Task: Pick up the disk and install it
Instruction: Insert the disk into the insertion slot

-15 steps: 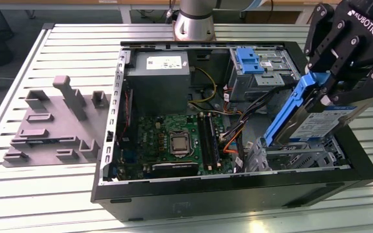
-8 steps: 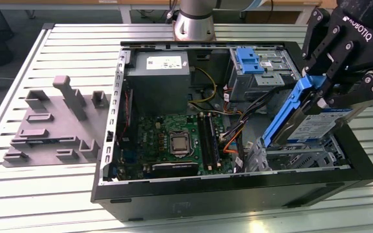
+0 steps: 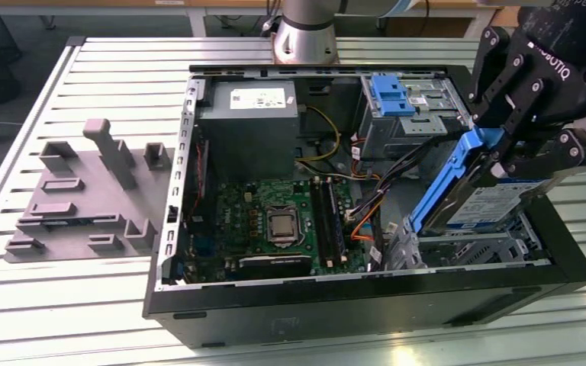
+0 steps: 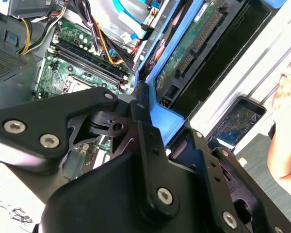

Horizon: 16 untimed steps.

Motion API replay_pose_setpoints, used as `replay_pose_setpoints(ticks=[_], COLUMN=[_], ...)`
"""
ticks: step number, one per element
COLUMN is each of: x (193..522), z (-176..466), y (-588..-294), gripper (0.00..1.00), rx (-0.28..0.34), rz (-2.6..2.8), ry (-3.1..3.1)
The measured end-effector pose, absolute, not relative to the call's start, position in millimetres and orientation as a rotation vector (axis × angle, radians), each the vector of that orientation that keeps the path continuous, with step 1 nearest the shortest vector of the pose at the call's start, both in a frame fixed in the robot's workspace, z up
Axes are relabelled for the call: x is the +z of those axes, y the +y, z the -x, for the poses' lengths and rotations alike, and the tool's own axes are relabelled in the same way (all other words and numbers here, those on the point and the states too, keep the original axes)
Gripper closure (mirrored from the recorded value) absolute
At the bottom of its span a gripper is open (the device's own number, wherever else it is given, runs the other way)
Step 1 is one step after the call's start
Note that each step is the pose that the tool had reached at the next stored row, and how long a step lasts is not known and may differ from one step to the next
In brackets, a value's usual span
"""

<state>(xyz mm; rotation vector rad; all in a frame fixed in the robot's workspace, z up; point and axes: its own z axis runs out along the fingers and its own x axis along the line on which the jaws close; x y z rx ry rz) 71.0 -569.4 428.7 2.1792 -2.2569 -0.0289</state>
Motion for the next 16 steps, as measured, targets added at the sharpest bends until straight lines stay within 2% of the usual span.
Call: replay_pose_setpoints(ticks=[10, 11, 16], x=[428.3, 427.6, 420.0], z=[-70.9, -70.9, -70.9], y=[-569.5, -569.4, -569.5], gripper=[0.63, 0.56, 0.56], rx=[-0.029, -0.029, -0.029], rz=[-2.179, -2.179, -2.179], ry=[-2.257, -2.257, -2.257])
